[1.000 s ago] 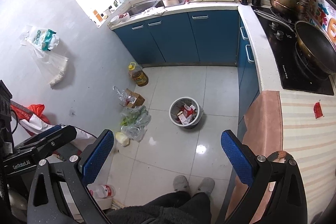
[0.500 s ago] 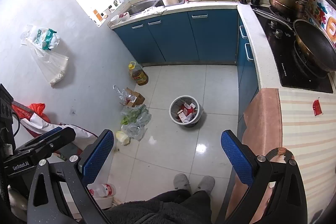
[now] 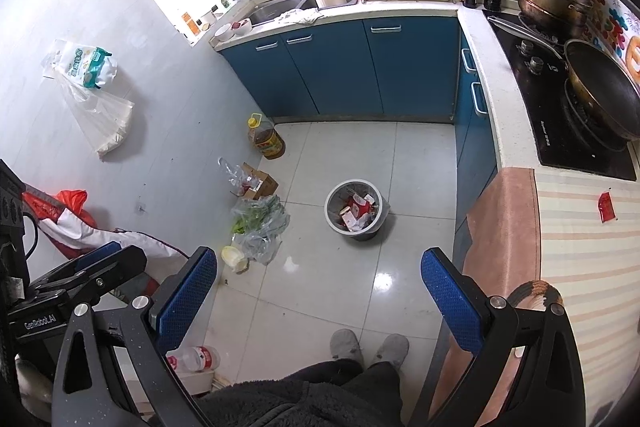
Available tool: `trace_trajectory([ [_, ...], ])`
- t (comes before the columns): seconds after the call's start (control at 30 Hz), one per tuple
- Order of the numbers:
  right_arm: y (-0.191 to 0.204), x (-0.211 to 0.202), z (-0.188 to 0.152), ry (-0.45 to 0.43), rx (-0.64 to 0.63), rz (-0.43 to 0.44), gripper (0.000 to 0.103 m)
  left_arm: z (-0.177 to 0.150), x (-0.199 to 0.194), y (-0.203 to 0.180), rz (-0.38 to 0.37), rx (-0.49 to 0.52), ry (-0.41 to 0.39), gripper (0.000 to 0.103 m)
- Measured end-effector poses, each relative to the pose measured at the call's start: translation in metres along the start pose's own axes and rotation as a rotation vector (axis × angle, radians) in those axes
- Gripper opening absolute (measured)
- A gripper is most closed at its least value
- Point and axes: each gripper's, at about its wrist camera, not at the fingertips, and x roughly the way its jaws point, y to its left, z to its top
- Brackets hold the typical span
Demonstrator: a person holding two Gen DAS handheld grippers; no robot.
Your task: Collect trash
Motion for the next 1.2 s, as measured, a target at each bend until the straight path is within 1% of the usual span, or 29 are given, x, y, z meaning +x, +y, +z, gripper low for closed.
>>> trace_trajectory([
  [0.8, -0.002, -0.003, -0.006, 0.002, 0.004, 0.002, 0.103, 0.002, -0.004, -0.008, -0.009, 0.023, 0.003, 0.103],
  [1.2, -0.005, -0.004, -0.018, 0.017, 0.019, 0.005, 0.103, 0.000, -0.002, -0.006, -0.016, 0.034, 0.017, 0.103],
])
